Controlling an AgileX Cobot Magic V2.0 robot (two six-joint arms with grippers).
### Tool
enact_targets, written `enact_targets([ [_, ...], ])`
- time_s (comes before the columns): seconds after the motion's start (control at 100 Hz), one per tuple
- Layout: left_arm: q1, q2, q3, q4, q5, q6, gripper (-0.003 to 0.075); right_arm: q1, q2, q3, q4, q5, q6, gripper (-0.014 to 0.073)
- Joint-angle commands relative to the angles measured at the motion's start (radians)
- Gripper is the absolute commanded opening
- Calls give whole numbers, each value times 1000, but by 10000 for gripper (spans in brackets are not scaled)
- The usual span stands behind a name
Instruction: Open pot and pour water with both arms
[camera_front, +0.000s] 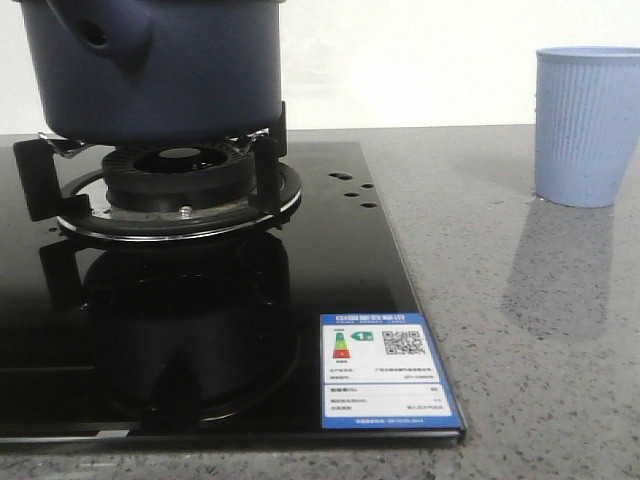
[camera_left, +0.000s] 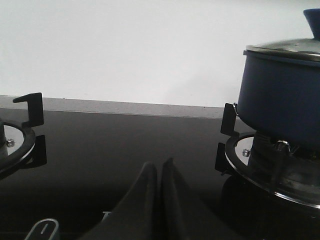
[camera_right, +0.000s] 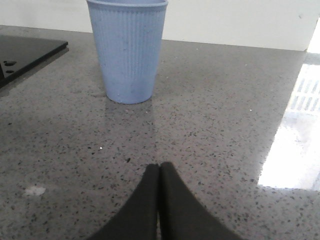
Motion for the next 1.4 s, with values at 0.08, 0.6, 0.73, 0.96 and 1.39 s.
enact_targets([
  [0.08,3,-24,15,0,-68,-6,-16,-7,-20,16,-7,-85,-4,-61],
  [0.6,3,-24,15,-11,-68,-6,-16,-7,-20,16,14,-98,-3,-61],
  [0.73,3,-24,15,-15,-68,-6,-16,-7,-20,16,98,-110,-3,-61],
  [0.96,3,-24,15,-239,-100,-6,-16,-7,-20,16,305,-204,-3,-61],
  [1.39,3,-24,-40,-479,-152,-6,-16,-7,-20,-16,527,-224,-3,-60],
])
